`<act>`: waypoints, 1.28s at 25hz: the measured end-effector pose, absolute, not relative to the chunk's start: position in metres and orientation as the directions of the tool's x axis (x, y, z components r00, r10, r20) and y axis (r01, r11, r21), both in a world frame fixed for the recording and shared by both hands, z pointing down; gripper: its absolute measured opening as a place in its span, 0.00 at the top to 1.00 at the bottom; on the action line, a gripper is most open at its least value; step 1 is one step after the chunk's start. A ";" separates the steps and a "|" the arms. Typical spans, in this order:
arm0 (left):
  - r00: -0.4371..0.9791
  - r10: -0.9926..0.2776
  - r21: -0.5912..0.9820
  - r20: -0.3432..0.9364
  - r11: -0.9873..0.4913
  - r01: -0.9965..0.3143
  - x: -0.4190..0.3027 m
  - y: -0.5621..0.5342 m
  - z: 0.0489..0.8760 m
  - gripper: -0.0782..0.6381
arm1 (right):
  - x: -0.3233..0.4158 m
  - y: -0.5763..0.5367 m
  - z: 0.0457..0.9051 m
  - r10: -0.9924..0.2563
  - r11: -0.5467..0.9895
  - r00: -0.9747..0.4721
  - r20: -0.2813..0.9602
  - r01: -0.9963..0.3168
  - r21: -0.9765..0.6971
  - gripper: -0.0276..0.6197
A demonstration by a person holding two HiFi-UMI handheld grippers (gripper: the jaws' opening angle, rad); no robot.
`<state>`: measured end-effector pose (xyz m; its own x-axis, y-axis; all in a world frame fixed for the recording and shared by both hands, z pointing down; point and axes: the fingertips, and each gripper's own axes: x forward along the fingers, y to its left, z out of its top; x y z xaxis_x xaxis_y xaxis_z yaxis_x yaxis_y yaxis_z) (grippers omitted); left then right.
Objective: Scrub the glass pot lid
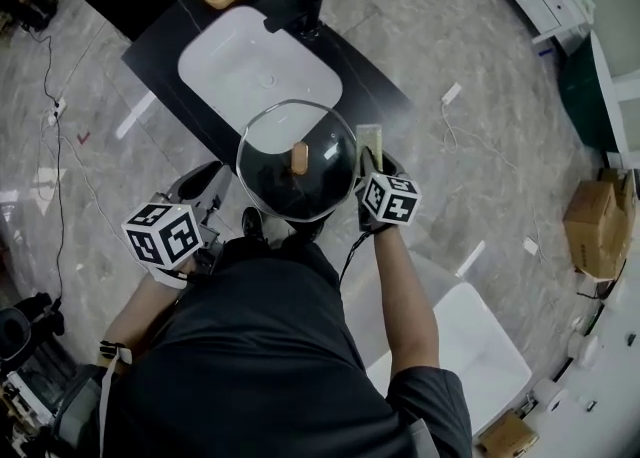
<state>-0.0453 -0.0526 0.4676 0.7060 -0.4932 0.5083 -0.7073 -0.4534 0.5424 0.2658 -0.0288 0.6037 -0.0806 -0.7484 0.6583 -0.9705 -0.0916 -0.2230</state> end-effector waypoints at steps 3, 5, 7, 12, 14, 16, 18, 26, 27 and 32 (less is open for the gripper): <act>0.688 -0.512 0.562 0.514 -0.406 -0.721 -0.067 -0.052 0.472 0.79 | 0.240 -0.065 0.601 -0.735 -0.012 -0.155 0.660 -0.970 -0.241 0.86; 0.674 -0.524 0.569 0.520 -0.377 -0.731 -0.080 -0.052 0.477 0.79 | 0.235 -0.084 0.607 -0.696 0.011 -0.111 0.709 -0.989 -0.144 0.86; 0.660 -0.536 0.575 0.526 -0.348 -0.740 -0.094 -0.053 0.482 0.79 | 0.233 -0.100 0.617 -0.648 0.037 -0.042 0.760 -0.999 -0.024 0.86; 0.627 -0.570 0.590 0.531 -0.282 -0.756 -0.122 -0.053 0.491 0.79 | 0.194 -0.136 0.633 -0.589 0.210 -0.039 0.807 -0.972 0.107 0.86; 0.616 -0.584 0.595 0.529 -0.262 -0.760 -0.131 -0.054 0.492 0.79 | 0.174 -0.146 0.635 -0.576 0.266 -0.082 0.813 -0.960 0.091 0.86; 0.605 -0.597 0.598 0.527 -0.245 -0.763 -0.138 -0.053 0.491 0.79 | 0.155 -0.155 0.635 -0.567 0.323 -0.126 0.814 -0.943 0.079 0.86; 0.594 -0.608 0.601 0.526 -0.229 -0.766 -0.144 -0.050 0.492 0.79 | 0.139 -0.160 0.636 -0.551 0.381 -0.158 0.820 -0.921 0.078 0.86; 0.568 -0.624 0.607 0.536 -0.182 -0.773 -0.156 -0.038 0.502 0.79 | 0.089 -0.164 0.644 -0.486 0.564 -0.226 0.844 -0.819 0.106 0.86; 0.569 -0.623 0.607 0.537 -0.183 -0.773 -0.154 -0.036 0.502 0.79 | 0.081 -0.163 0.644 -0.482 0.597 -0.242 0.842 -0.794 0.113 0.86; 0.570 -0.622 0.605 0.537 -0.187 -0.774 -0.147 -0.031 0.500 0.79 | 0.028 -0.136 0.650 -0.377 0.825 -0.384 0.843 -0.552 0.118 0.86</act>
